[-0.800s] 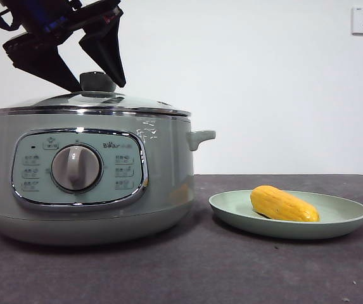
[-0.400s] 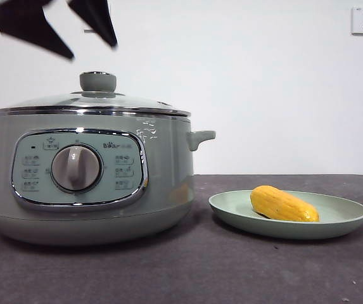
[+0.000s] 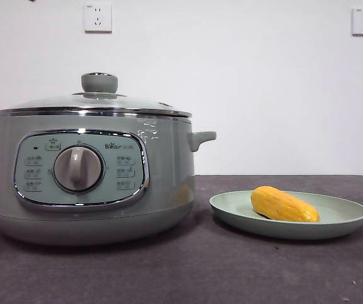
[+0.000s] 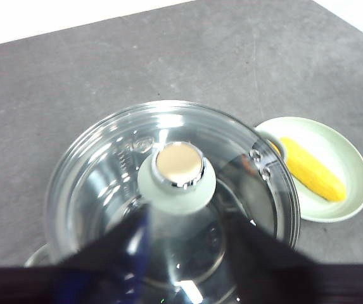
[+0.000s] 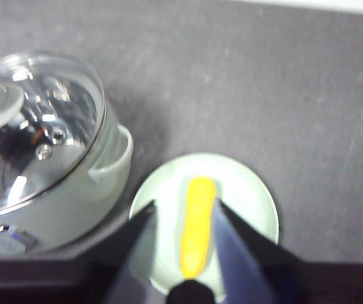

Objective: Take the corn out from the steamer,put the corn on the plate,close the lid

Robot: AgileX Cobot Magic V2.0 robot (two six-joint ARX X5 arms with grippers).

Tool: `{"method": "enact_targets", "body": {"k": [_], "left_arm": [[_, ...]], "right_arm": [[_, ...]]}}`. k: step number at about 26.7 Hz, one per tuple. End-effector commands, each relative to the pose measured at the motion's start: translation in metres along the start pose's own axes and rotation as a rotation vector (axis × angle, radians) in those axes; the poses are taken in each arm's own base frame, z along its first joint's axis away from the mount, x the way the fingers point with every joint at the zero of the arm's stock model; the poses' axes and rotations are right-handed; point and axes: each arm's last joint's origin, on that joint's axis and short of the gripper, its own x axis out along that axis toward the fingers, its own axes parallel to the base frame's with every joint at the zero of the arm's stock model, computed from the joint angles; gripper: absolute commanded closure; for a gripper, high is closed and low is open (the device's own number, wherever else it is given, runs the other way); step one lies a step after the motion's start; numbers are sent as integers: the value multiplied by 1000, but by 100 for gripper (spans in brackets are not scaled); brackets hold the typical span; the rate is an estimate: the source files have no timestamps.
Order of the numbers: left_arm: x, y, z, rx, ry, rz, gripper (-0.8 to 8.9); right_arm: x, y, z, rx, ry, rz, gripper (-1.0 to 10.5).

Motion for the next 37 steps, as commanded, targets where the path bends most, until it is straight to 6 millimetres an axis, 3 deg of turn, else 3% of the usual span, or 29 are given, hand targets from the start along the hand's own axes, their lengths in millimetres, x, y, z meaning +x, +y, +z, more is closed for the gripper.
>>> {"method": "enact_targets", "body": {"k": [1, 6, 12, 20, 31, 34, 37], "left_arm": [[-9, -2, -2, 31, -23, 16, 822], [-19, -6, -16, 54, -66, 49, 822], [-14, -10, -58, 69, -134, 15, 822], [-13, -10, -82, 38, -5, 12, 817], [-12, -10, -85, 45, 30, 5, 817], [-35, -3, -87, 112, -56, 28, 817], [-68, 9, -88, 62, -256, 111, 817]], "right_arm": [[6, -1, -21, 15, -44, 1, 959], [13, -4, -61, 64, -141, -23, 959], [23, -7, -93, 91, -180, -37, 959], [29, -7, -98, 87, -98, -45, 945], [30, -7, -101, 86, -74, -48, 945], [30, -7, -101, 86, -74, -47, 945], [30, -7, -101, 86, -73, -48, 945]]}}
